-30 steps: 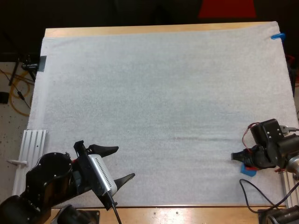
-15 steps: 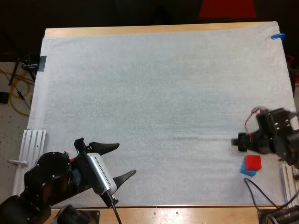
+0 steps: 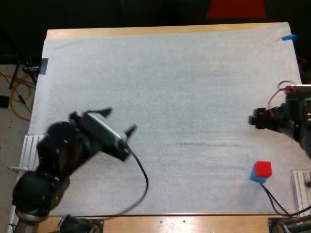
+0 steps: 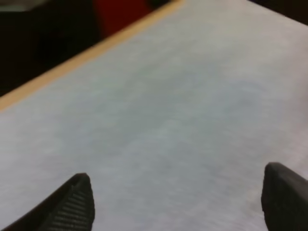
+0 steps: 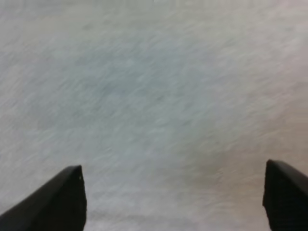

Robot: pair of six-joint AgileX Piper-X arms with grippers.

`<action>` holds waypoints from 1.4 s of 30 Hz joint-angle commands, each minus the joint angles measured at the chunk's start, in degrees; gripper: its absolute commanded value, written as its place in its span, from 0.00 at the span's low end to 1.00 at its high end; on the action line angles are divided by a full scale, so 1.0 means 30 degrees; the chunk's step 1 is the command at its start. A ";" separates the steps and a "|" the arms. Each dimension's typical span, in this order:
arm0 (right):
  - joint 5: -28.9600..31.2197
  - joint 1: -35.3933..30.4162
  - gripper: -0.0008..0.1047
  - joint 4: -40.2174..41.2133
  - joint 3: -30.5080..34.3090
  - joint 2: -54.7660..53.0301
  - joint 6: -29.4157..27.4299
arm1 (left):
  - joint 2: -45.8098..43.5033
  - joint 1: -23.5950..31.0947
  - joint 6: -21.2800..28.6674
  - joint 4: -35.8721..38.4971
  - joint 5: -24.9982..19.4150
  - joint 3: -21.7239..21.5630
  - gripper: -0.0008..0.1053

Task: Stack red cube on blue cube

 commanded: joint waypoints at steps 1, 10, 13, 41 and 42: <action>-0.0025 -0.0519 0.70 -0.0336 -0.0153 -0.0152 -0.0679 | -0.0153 0.0970 -0.0105 -0.0695 0.0093 -0.0211 0.66; -0.0185 -0.3553 0.70 -0.0506 -0.0178 -0.2850 -0.2824 | -0.1050 0.5707 -0.0090 -0.0710 0.0914 -0.0399 0.66; -0.0103 -0.3811 0.70 -0.0152 -0.0178 -0.4242 -0.3235 | -0.1990 0.5705 -0.0090 -0.0462 0.0914 -0.0399 0.66; -0.0172 -0.3808 0.69 0.2976 0.3676 -2.0119 -0.2278 | -1.5414 0.5705 -0.1341 0.4766 0.0371 0.2929 0.66; -0.0449 -0.3808 0.69 0.2920 0.3726 -2.0128 -0.2396 | -1.5678 0.5705 -0.1341 0.5010 0.0371 0.2989 0.66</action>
